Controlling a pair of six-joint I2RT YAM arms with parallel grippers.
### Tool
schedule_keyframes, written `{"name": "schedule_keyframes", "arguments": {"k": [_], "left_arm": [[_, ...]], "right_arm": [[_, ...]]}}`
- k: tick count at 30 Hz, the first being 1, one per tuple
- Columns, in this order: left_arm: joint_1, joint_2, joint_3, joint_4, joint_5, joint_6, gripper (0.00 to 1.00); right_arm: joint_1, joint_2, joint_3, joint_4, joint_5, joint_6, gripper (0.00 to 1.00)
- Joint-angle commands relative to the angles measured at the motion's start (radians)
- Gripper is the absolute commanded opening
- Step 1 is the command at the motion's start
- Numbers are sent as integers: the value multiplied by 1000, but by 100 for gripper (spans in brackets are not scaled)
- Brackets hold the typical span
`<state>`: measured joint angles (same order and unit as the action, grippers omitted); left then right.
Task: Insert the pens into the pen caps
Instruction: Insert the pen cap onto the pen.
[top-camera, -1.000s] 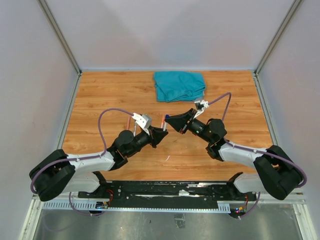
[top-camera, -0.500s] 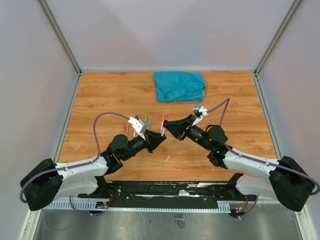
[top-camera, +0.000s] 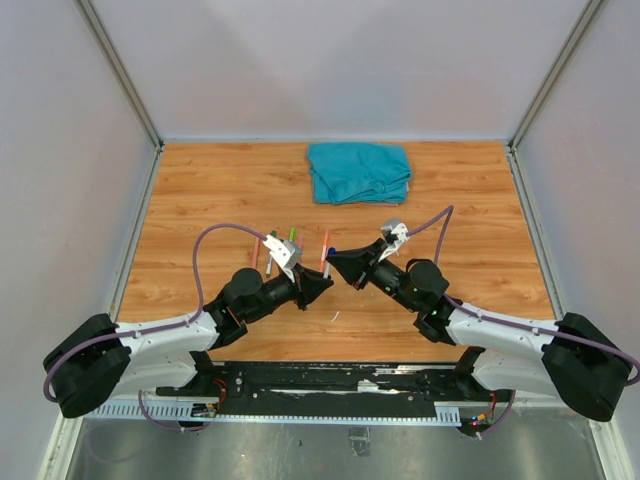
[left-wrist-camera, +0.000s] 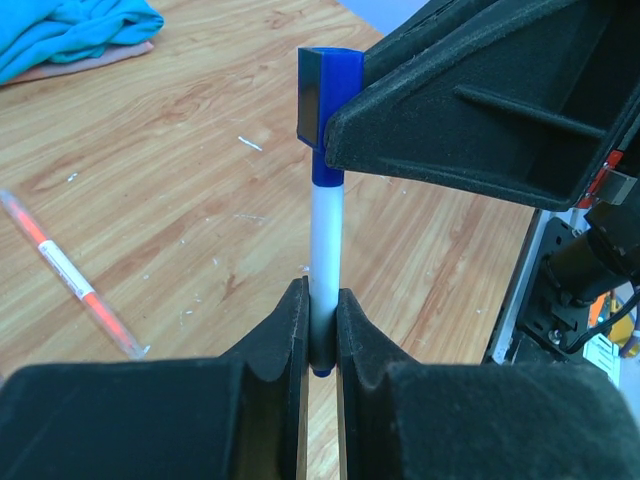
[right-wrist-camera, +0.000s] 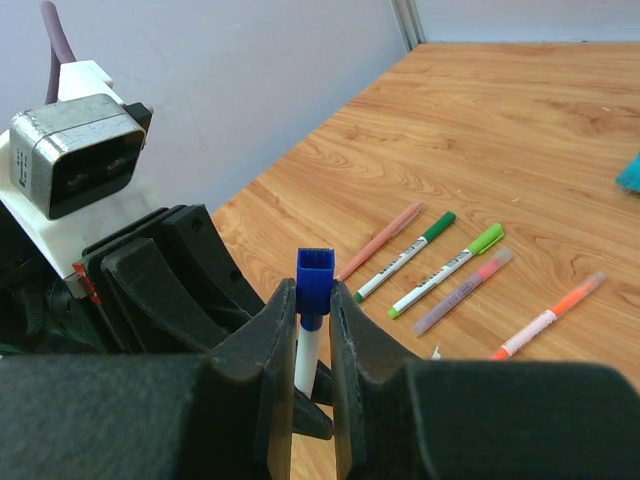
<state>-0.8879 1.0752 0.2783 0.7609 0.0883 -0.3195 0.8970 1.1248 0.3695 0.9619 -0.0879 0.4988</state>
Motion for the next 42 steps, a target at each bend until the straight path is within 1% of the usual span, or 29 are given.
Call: {"name": "schedule_keyframes", "arguments": {"k": [1,3,6,10,12,14,15,19,20,25,28,30,31,34,35,38,42], "left_arm": [[9,-29,67,226,-87,-9,0],[9,-31,68,225,-84,-10,1],[9,-36,69,225,-79,-11,1],[9,-46,67,220,-82,-5,1],[9,-44,68,218,-84,-3,0],[9,-42,68,218,-84,-2,0],[9,-40,67,218,-82,0,1],[9,-45,66,217,-84,-1,1],[9,-46,67,216,-83,-1,0],[9,-44,64,214,-80,3,0],[9,-38,59,213,-73,12,0],[9,-31,55,213,-71,19,1],[9,-27,54,213,-70,23,1],[9,-11,51,215,-71,29,0],[9,-2,51,217,-71,30,0],[9,24,52,218,-85,31,0],[9,48,56,219,-86,31,0]], "right_arm": [[69,26,-63,-218,-98,6,0],[69,47,-81,-154,-125,57,0],[90,84,-81,-137,-128,91,0],[97,124,-103,-48,-149,184,1],[104,135,-101,-46,-150,196,0],[122,124,-85,-112,-121,161,1],[134,108,-73,-171,-94,135,1],[210,22,17,-479,79,-22,1],[222,8,32,-529,112,-44,1],[226,-25,29,-547,139,-38,1],[224,-51,27,-502,137,-26,0],[224,-78,52,-509,152,-45,1],[224,-97,67,-523,166,-57,4],[224,-166,119,-556,216,-107,20],[224,-192,138,-573,234,-132,24],[224,-292,182,-643,289,-205,33],[224,-428,184,-718,358,-254,44]]}}
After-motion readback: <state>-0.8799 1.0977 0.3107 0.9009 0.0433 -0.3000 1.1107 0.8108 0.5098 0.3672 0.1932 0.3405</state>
